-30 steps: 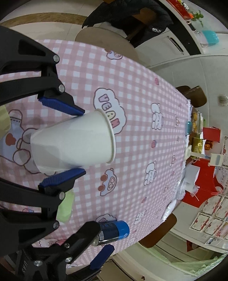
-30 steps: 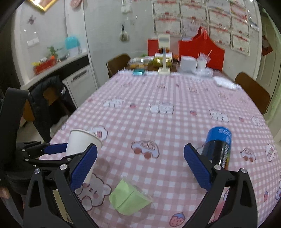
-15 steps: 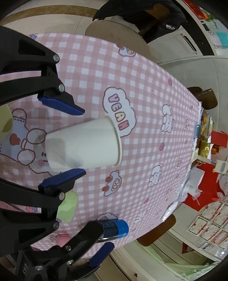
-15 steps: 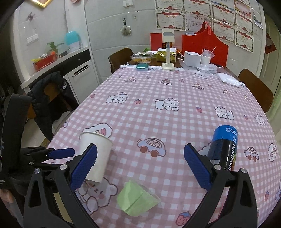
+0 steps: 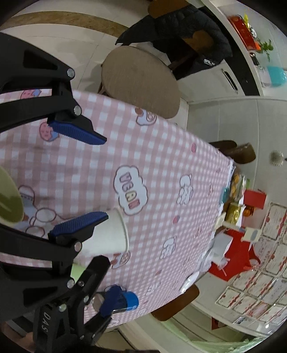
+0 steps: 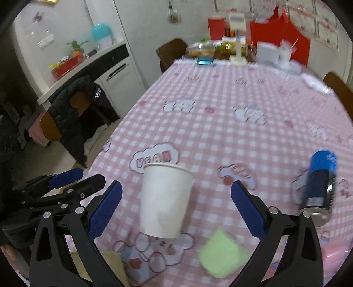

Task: Flip cup upside down
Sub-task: 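Grasp the white cup with the right gripper while the left gripper releases it, then lower the white cup onto its base with the right gripper and open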

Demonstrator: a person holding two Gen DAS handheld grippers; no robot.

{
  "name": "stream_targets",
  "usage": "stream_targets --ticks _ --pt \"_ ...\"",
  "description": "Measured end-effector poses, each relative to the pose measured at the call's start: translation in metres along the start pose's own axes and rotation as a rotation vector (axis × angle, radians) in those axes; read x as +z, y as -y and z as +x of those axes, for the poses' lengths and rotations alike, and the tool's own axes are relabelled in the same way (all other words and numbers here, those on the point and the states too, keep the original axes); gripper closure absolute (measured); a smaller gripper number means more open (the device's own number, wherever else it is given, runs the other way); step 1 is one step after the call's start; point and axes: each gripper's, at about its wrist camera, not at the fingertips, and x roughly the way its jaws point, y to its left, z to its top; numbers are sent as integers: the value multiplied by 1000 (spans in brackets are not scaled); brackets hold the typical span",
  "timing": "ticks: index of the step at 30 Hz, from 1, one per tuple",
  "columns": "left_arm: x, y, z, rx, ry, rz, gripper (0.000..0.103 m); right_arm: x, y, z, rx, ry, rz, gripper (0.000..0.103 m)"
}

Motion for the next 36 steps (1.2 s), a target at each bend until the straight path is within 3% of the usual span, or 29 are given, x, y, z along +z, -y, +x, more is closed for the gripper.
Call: stream_targets --ticks 4,10,15,19,25,36 --pt "2 -10 8 6 -6 -4 41 6 4 22 53 -90 54 8" --pt "4 -14 21 50 -18 4 41 9 9 42 67 -146 92 8" --pt "4 -16 31 55 -39 1 41 11 18 51 82 -167 116 28" --pt "4 -14 36 55 -48 8 41 10 20 59 117 -185 129 36" --pt "5 -6 32 48 -39 21 41 11 25 46 95 -134 121 37" --pt "5 19 23 12 -16 75 41 11 27 3 -59 98 16 37"
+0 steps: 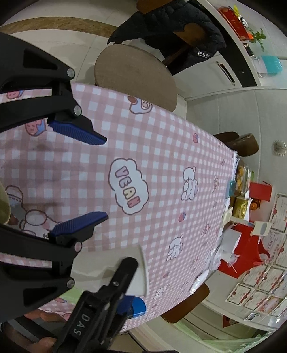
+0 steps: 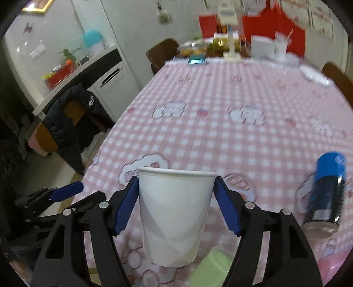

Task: Flip cup upside down
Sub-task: 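Lower the white cup onto its base with the right gripper and open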

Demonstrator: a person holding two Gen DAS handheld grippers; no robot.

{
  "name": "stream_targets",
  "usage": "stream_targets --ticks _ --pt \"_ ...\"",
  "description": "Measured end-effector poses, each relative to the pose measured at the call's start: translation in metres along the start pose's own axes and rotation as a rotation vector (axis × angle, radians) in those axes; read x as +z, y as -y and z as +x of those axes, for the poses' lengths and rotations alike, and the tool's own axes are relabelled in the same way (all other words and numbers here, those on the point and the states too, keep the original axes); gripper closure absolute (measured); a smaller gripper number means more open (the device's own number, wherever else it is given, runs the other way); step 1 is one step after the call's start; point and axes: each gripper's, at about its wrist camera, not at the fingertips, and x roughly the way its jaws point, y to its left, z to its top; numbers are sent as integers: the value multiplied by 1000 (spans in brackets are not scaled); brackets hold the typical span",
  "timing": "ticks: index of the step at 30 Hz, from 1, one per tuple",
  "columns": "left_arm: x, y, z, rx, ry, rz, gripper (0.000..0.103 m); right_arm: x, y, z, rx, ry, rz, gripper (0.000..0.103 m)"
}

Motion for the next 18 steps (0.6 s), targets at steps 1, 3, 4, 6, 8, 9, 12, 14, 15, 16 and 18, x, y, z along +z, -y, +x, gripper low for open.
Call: stream_targets --ticks 1,3,4,6,8,9,12,14,15,16,18 --pt "0 2 -1 -4 1 4 41 -1 2 0 -2 10 3 37" --pt "0 6 -2 -13 2 18 41 -1 3 0 -9 28 1 36" --pt "0 7 -2 -15 1 22 41 -1 3 1 -14 33 0 36" --pt "0 11 -3 -18 4 27 41 -3 8 0 -19 54 10 36" --pt "0 13 -3 -23 4 34 41 -3 7 -2 -29 73 13 36" --pt "0 14 -3 -27 7 36 41 -3 8 -2 -30 77 12 36" --pt "0 16 -3 -25 6 40 41 -4 7 -2 -36 79 -3 36" --pt "-1 17 -3 -29 4 42 41 -6 6 -2 -33 76 -9 36" --pt "-1 17 -3 -29 5 43 41 -7 5 -2 -36 74 -15 36" --pt "-1 18 -4 -28 6 44 41 -7 5 -2 -39 74 -20 36" --pt "-1 18 -5 -27 11 46 41 -8 3 -3 -48 75 -28 36"
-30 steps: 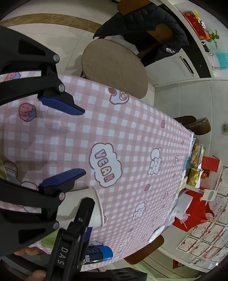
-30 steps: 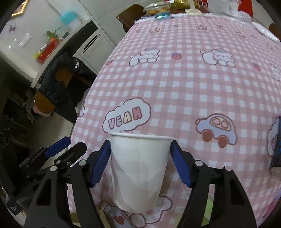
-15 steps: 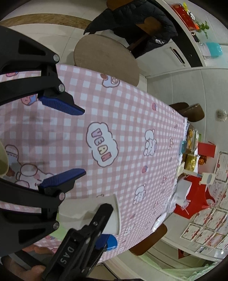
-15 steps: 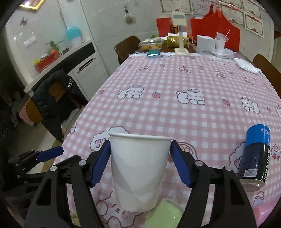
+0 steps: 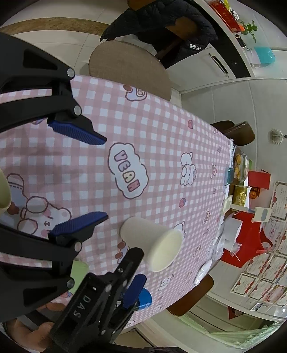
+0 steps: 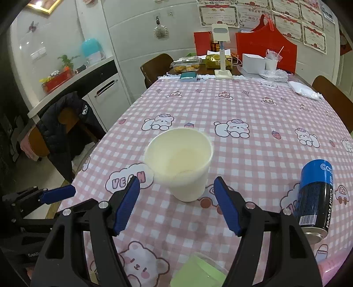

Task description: Flip cup upside down

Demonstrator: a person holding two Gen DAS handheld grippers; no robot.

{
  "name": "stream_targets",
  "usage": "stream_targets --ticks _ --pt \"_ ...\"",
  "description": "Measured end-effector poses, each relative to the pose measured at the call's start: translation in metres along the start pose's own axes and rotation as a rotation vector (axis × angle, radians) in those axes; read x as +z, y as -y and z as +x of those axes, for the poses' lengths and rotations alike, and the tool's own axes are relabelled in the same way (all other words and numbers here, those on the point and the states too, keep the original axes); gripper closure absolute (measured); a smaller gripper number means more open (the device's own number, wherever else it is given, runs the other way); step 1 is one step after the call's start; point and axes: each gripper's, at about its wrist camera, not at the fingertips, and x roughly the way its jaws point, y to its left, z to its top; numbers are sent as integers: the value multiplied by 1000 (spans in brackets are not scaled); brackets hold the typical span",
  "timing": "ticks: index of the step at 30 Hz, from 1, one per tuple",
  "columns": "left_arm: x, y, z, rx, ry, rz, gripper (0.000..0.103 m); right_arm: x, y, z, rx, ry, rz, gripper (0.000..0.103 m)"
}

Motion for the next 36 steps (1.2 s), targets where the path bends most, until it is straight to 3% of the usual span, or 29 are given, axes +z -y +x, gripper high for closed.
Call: stream_targets --ticks 11,25,30,36 --pt "-1 8 -14 2 24 11 41 -2 -1 -12 18 10 2 36" --pt "-3 41 -59 1 122 47 41 -9 12 -75 -20 123 0 29" --pt "-9 58 -83 33 184 81 33 -14 21 -104 -62 171 0 19" --pt "-21 80 -123 60 287 105 32 -25 22 -147 -94 239 -23 17"
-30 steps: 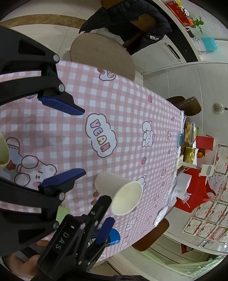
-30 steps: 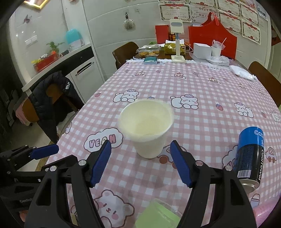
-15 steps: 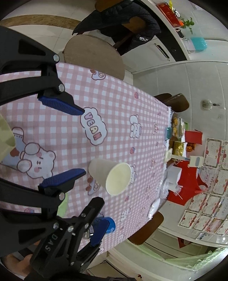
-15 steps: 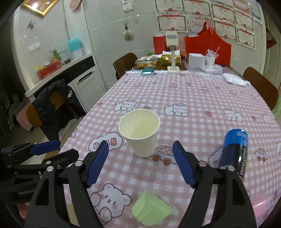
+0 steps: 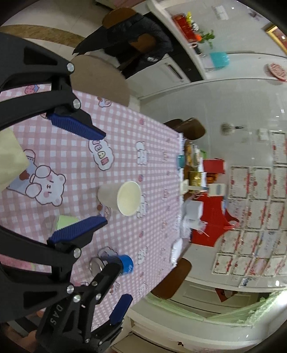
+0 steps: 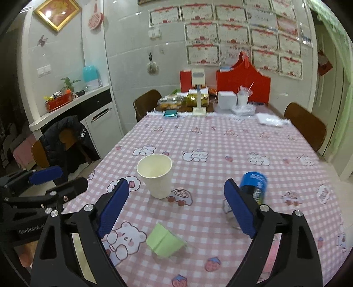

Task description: Flip cup upside down

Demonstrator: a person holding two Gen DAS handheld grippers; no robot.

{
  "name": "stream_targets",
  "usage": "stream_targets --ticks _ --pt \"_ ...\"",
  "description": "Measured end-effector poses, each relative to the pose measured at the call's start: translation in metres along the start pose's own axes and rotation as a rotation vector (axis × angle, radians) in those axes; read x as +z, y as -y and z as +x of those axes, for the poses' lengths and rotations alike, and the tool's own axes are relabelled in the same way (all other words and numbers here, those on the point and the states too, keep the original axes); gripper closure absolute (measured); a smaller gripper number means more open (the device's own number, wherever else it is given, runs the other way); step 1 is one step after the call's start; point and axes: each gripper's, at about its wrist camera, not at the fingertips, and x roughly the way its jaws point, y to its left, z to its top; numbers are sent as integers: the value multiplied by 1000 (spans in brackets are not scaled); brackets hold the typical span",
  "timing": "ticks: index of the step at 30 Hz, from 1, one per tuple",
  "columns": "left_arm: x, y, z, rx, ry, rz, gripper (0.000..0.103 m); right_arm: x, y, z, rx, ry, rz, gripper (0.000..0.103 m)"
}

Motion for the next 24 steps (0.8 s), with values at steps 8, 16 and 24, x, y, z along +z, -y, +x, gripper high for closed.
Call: stream_targets --ticks 8,16,24 --pt "-13 27 -66 39 129 11 32 -12 8 -74 -33 97 -9 10" --pt "-49 55 -134 32 231 18 31 -42 8 -141 -93 171 -34 9" --pt "-95 78 -189 50 319 41 29 -75 3 -193 -142 231 -63 9"
